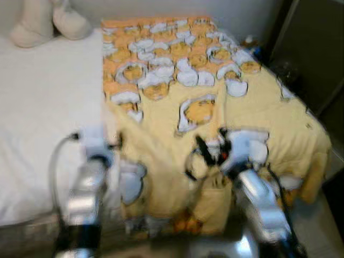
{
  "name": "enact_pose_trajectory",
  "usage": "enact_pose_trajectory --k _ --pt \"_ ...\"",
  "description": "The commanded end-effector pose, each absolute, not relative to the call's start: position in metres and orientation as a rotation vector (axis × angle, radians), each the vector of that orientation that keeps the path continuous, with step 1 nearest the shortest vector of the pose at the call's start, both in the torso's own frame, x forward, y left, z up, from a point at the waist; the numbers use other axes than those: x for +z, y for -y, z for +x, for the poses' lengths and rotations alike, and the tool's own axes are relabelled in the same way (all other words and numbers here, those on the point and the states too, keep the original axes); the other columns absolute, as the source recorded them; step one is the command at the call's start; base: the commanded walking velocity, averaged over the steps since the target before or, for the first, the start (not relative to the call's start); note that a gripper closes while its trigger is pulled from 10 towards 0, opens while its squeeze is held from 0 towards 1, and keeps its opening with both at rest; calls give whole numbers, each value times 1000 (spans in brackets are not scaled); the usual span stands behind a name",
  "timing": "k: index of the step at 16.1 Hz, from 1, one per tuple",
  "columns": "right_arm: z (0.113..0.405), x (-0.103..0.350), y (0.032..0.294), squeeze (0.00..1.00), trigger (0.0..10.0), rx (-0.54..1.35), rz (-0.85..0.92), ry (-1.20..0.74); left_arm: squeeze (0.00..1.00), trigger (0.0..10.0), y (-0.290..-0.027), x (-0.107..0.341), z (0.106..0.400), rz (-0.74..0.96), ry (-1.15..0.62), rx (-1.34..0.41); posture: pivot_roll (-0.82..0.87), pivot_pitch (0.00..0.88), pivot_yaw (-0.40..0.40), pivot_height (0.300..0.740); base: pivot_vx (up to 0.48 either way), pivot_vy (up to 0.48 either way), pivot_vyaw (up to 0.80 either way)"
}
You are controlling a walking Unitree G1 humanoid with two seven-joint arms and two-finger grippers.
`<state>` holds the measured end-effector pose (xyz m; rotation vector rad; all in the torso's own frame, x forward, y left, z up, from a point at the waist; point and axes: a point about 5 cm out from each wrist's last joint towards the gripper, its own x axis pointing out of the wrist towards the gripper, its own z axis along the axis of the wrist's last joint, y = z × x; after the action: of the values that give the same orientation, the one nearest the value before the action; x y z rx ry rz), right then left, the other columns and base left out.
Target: Clean up the room
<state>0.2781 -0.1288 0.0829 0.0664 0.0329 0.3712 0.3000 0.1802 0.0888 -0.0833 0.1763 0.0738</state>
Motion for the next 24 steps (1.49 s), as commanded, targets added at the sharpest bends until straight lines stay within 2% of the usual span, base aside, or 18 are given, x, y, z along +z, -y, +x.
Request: enact_pose_trajectory --k 1,5,9,16,19,20,24 --pt "279 88 122 0 10000 389 64 -16 0 10000 -186 94 299 -74 -146 68 -109 0 51 740 0 480 0" --pt "276 88 123 0 10000 383 55 -26 0 10000 -176 95 306 -42 -141 -6 -120 0 59 740 0 455 -563" --pt "275 87 121 0 10000 379 63 -28 0 10000 -170 96 309 -21 -143 -38 -122 0 63 740 371 245 -755" --pt "276 88 121 0 10000 387 56 -23 0 10000 -166 96 311 -5 -155 -47 -118 0 67 740 480 0 0" --pt "273 87 121 0 10000 397 56 -30 0 10000 -171 90 310 -56 -198 18 -124 0 66 740 432 0 0" --pt "269 85 122 0 10000 405 55 -41 0 10000 -179 82 309 -97 -249 87 -127 0 65 740 0 0 0" --pt "264 83 122 0 10000 411 62 -55 0 10000 -190 82 308 -66 -254 126 -132 0 69 740 0 0 0"
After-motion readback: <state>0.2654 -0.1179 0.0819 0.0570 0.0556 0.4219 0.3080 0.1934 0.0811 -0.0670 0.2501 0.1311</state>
